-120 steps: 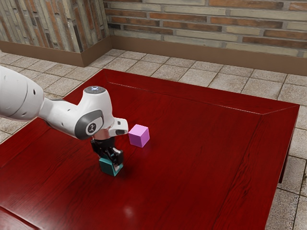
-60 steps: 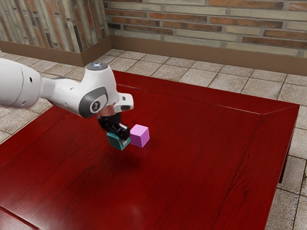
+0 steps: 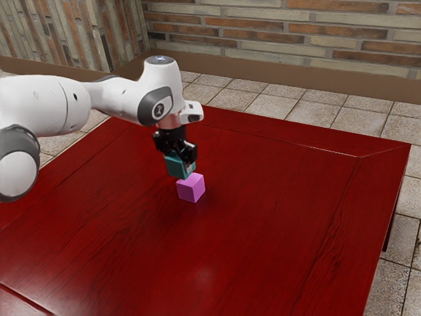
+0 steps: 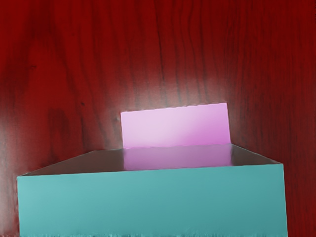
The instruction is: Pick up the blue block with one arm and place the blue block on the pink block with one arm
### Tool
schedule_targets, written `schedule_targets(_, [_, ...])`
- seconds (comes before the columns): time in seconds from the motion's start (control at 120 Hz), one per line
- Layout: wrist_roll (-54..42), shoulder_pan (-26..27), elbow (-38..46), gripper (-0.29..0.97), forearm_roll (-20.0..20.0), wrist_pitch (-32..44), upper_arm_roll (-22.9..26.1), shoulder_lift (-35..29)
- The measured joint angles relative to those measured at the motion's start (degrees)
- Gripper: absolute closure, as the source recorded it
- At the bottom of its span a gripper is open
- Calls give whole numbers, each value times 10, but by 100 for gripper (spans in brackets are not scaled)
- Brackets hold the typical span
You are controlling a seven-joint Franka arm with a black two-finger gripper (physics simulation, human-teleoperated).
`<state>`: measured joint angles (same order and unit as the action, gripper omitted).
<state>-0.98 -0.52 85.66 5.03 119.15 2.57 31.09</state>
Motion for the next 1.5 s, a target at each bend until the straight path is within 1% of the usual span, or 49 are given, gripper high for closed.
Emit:
schedule_targets(0.2, [12,10,-36,27,-6,-28,-3,23])
schedule_targets(0.4, [22,12,-45,27,-7,-38,-9,32])
schedule_targets(0.808, [31,17,-69,27,-3,-44,-12,60])
schedule_targets(1.342, [33,23,-81,27,-2,-42,-13,72])
schedule_targets(1.5, [29,23,-81,15,-3,-40,-13,75])
